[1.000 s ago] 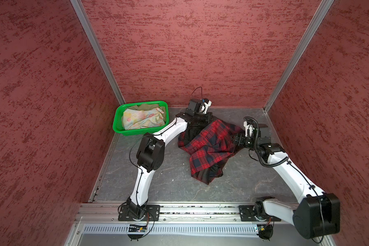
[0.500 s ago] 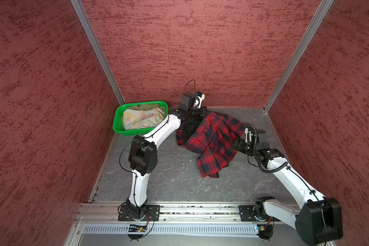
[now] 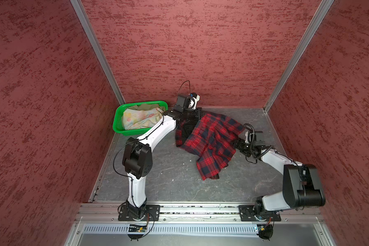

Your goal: Fold and stack the skirts

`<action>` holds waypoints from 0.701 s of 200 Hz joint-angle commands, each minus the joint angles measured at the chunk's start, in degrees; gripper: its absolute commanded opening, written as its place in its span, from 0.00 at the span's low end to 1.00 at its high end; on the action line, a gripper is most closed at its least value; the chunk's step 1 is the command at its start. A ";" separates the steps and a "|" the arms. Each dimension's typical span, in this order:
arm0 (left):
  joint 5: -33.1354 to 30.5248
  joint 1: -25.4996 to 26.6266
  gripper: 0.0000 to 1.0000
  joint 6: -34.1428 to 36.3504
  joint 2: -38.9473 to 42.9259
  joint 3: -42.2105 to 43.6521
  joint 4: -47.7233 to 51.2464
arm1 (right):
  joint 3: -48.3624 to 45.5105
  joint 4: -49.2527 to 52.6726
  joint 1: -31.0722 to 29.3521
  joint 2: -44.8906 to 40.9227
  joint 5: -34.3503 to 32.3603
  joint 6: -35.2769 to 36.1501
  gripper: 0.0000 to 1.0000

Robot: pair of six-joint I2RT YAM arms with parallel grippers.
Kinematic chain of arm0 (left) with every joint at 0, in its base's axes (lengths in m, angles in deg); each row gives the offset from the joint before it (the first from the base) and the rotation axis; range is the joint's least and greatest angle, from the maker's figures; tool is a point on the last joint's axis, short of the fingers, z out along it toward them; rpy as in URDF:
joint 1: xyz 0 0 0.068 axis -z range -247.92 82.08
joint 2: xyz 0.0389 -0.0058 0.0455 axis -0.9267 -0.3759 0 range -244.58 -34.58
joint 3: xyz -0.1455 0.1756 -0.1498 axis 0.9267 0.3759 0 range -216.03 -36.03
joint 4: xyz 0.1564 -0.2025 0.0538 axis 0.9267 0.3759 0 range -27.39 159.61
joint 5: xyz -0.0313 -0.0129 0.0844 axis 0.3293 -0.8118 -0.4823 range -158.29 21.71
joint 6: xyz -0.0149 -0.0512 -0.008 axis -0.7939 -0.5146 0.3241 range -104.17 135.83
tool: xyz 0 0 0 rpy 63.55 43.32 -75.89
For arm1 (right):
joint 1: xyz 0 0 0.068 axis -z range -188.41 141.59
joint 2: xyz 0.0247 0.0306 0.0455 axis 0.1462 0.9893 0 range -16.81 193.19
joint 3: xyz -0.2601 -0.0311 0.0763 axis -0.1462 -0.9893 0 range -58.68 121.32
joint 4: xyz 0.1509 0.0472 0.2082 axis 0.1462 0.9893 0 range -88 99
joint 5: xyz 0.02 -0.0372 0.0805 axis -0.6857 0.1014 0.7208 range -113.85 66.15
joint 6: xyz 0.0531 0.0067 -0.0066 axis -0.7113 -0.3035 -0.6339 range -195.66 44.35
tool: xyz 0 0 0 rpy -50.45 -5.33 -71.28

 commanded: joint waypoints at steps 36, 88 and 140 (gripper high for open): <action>-0.05 -0.82 0.00 -0.36 1.41 0.06 -0.76 | -1.22 -10.02 -3.14 9.26 -0.33 -3.99 0.79; 0.45 -1.35 0.00 -1.30 0.39 -4.04 1.93 | 5.77 -9.11 -4.47 7.15 -6.58 -2.21 0.00; -0.18 -6.90 0.00 -3.29 3.21 -16.96 13.58 | 26.62 12.57 -2.96 -8.37 -14.88 8.79 0.00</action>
